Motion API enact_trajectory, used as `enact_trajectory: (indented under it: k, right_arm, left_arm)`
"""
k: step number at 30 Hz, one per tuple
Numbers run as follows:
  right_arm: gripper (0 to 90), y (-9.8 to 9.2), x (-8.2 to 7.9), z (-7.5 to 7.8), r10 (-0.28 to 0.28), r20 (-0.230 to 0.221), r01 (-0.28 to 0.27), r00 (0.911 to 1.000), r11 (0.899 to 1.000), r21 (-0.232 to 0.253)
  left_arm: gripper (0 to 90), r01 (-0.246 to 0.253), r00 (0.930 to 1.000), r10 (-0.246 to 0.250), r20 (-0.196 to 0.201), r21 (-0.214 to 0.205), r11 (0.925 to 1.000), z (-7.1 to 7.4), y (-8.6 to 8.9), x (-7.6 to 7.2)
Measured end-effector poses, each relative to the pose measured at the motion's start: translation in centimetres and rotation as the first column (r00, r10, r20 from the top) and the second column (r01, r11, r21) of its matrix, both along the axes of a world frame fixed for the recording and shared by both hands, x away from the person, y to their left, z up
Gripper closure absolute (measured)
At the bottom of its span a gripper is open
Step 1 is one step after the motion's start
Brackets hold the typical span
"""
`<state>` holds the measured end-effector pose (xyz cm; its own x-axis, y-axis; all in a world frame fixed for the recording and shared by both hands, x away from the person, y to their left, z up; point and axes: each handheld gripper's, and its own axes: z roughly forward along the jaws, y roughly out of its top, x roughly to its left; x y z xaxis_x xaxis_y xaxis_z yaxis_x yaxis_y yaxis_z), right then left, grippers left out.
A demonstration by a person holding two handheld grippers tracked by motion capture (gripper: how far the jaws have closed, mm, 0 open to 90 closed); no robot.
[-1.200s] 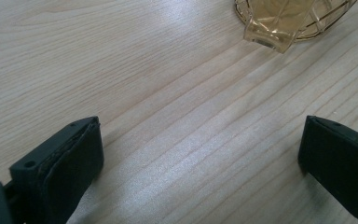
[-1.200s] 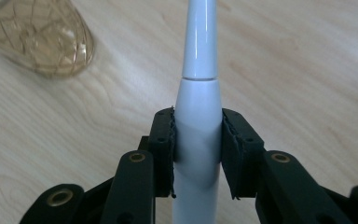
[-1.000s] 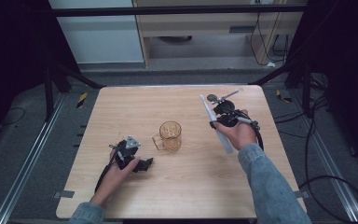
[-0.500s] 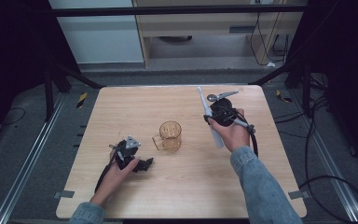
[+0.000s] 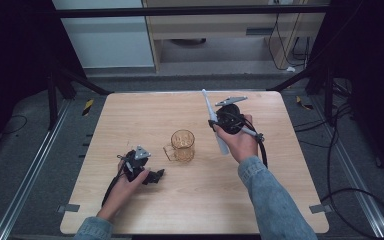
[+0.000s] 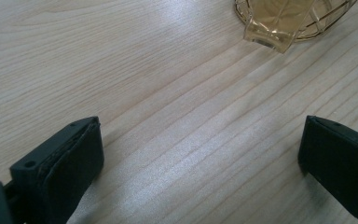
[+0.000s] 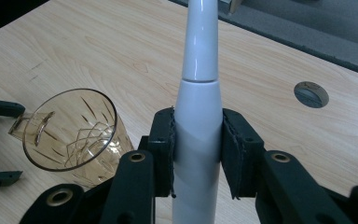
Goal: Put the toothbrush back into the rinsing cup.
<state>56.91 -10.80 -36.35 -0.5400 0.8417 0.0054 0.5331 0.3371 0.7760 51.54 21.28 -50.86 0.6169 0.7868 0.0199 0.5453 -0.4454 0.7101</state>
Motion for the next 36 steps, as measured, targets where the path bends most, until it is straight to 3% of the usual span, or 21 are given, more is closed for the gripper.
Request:
enact_trajectory:
  k: [8,19,36]
  right_arm:
    - [67.1,0.4,0.3,0.6,-0.009,0.02,0.009,0.9998,0.999,0.032]
    - [67.1,1.9,0.8,1.7,0.018,0.05,-0.02,0.9986,0.999,0.036]
    - [67.1,3.5,0.9,4.9,0.014,0.137,-0.026,0.9905,0.996,0.087]
  left_arm:
    - [0.0,0.0,1.0,0.0,0.0,-0.001,1.0,0.0,0.0,0.0]
    - [0.0,-0.002,1.0,0.002,0.001,-0.003,1.0,0.0,0.0,0.0]
    - [0.0,-0.001,1.0,0.001,0.002,-0.002,1.0,0.0,0.0,0.0]
